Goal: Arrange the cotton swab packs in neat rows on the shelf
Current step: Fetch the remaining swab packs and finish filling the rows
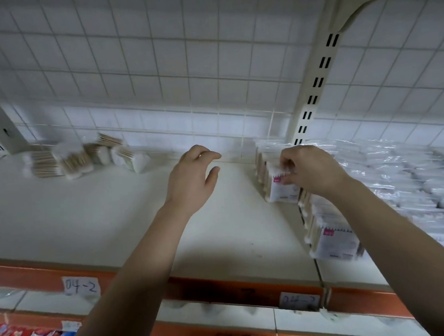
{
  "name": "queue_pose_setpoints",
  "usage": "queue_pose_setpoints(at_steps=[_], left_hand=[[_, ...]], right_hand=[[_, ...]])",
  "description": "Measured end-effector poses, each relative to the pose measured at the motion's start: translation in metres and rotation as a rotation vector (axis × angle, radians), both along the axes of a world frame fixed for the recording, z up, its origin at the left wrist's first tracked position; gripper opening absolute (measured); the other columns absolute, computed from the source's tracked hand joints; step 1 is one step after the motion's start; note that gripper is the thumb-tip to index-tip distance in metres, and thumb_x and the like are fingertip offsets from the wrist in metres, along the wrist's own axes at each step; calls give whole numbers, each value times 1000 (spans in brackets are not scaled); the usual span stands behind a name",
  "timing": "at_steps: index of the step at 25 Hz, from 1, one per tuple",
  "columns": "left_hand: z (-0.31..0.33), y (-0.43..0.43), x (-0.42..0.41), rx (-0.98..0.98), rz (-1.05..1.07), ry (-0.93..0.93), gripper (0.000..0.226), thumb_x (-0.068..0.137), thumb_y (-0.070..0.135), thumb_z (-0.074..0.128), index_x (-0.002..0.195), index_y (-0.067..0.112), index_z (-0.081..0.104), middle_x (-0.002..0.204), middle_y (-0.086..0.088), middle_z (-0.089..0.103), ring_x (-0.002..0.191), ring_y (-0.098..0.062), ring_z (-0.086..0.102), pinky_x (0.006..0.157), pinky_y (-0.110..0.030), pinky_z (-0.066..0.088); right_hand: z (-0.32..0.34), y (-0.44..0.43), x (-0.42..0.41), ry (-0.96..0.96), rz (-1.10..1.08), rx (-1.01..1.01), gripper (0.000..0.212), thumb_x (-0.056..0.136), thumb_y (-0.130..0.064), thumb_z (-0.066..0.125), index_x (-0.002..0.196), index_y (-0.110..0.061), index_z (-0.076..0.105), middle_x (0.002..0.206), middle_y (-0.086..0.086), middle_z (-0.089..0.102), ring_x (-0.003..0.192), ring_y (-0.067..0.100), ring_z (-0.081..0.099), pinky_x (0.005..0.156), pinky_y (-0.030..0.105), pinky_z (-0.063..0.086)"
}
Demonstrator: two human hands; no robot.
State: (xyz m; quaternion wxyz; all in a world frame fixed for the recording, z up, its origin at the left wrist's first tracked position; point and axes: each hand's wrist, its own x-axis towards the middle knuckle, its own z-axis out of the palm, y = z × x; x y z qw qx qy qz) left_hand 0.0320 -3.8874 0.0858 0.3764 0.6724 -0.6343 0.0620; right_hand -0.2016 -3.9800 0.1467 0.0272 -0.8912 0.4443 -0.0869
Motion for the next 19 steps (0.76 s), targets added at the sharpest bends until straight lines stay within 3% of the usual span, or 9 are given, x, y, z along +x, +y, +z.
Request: queue_pose_setpoints(at_steps=[4, 6, 11, 15, 19], left_hand=[[-6, 10, 23, 26, -21, -10, 26, 91, 22, 58, 117, 22, 64, 113, 6, 55, 100, -16, 57, 78, -36, 51], [-4, 15, 38, 35, -25, -34, 26, 91, 22, 58, 117, 22, 63, 112, 6, 56, 100, -16, 57, 80, -35, 50], [6, 31, 90, 36, 35, -69, 26, 91, 20, 59, 116, 21, 64, 111, 4, 60, 99, -18, 58, 81, -32, 49], [7, 44, 137, 56, 116, -79, 25, 90, 19, 59, 114, 21, 65, 109, 2, 63, 98, -20, 60, 80, -32, 48], [-3, 46, 181, 57, 240, -101, 25, 89, 19, 58, 113, 19, 65, 107, -4, 65, 96, -28, 61, 81, -39, 50]], right_hand=[[3, 9, 22, 147, -166, -149, 47, 77, -26, 76, 118, -19, 54, 110, 4, 58, 110, 28, 47, 88, 38, 39], [7, 18, 42, 57, -149, -166, 50, 78, -20, 72, 124, -19, 53, 119, 6, 54, 114, 32, 44, 92, 41, 39], [6, 35, 114, -205, 48, -81, 35, 83, -27, 66, 116, -19, 60, 116, 6, 57, 111, 29, 50, 90, 38, 44], [-13, 45, 174, -242, 127, 31, 29, 88, -30, 61, 116, -20, 60, 115, 2, 56, 105, 23, 53, 77, 28, 39], [-35, 48, 227, -289, 208, 121, 30, 88, -30, 62, 115, -18, 60, 113, 4, 58, 102, 21, 56, 79, 29, 42]])
